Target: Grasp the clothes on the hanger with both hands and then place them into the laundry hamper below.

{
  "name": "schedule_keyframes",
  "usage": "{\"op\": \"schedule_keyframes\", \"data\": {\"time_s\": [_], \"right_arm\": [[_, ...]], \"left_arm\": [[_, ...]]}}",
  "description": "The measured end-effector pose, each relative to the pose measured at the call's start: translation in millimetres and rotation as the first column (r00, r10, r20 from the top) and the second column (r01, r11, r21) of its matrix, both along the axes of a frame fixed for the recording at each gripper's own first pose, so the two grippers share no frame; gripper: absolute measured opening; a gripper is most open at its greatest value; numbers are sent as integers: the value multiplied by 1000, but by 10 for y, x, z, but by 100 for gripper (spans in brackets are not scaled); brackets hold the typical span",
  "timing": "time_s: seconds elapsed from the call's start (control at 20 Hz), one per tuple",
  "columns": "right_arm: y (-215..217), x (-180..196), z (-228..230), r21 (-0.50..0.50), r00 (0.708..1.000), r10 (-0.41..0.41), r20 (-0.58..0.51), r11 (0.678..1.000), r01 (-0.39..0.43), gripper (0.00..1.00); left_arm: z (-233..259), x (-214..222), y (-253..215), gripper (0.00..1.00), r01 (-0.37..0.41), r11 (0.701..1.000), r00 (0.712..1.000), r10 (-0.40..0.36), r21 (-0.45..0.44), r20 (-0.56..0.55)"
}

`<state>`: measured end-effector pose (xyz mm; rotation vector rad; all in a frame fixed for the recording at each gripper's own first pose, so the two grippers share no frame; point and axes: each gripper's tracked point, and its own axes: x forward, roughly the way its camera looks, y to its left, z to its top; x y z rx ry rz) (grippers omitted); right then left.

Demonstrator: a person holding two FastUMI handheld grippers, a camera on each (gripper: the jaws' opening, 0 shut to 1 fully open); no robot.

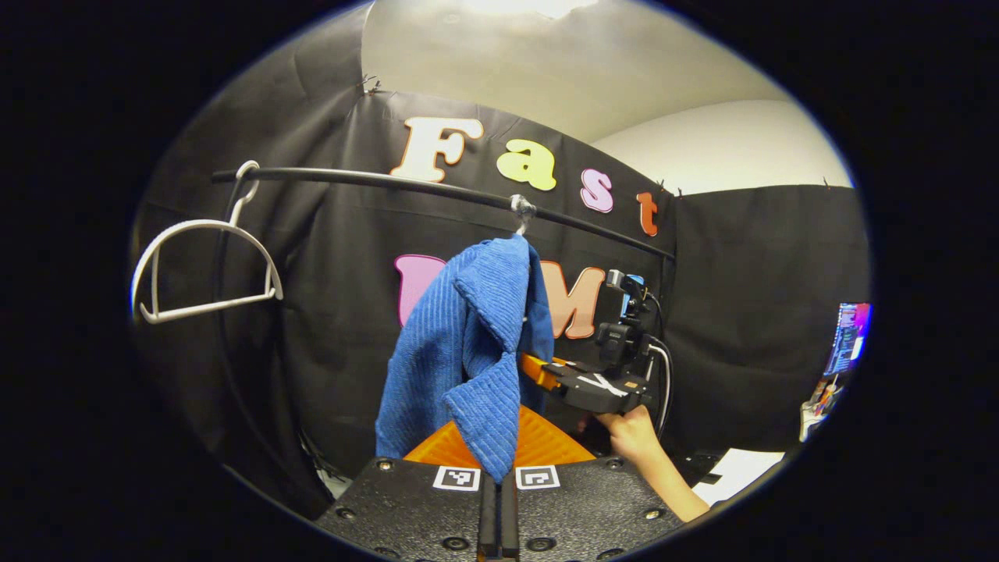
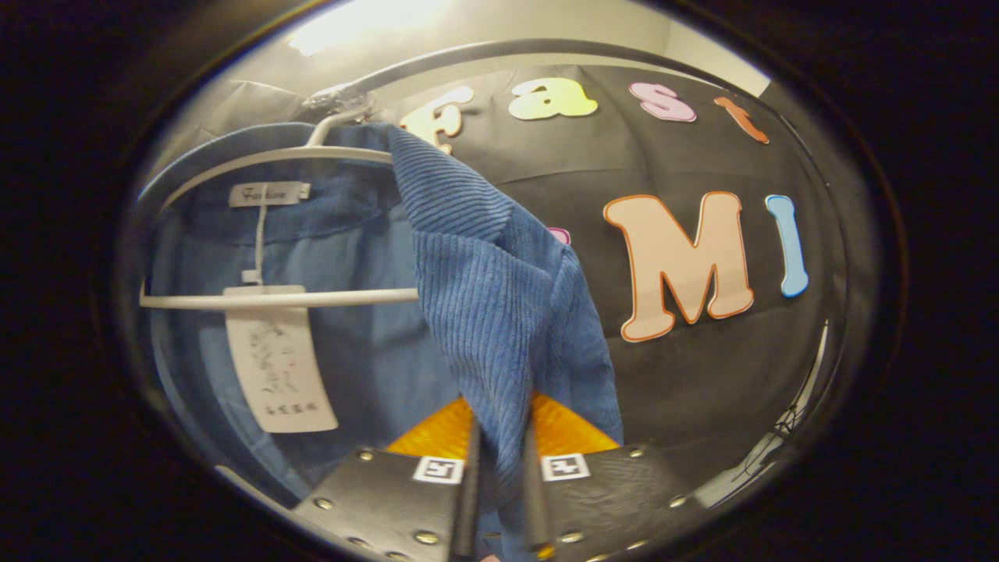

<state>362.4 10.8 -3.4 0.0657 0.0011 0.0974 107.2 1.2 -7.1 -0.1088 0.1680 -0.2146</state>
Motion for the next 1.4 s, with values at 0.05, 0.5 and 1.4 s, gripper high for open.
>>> {"op": "schedule_keyframes", "data": {"time_s": [0.05, 0.5, 1.4], "right_arm": [[23, -13, 17, 7, 1000, 19, 0, 1000, -19, 14], [-351, -280, 234, -110, 989, -133, 56, 984, 139, 0], [-762, 582, 802, -209, 948, -263, 182, 931, 298, 0]], "left_arm": [[-44, 4, 70, 0, -19, 999, 999, 20, 30, -26], [107, 156, 733, 5, -121, 969, 993, 116, 216, 36], [681, 386, 1096, 2, -55, 963, 996, 34, 264, 87]]}}
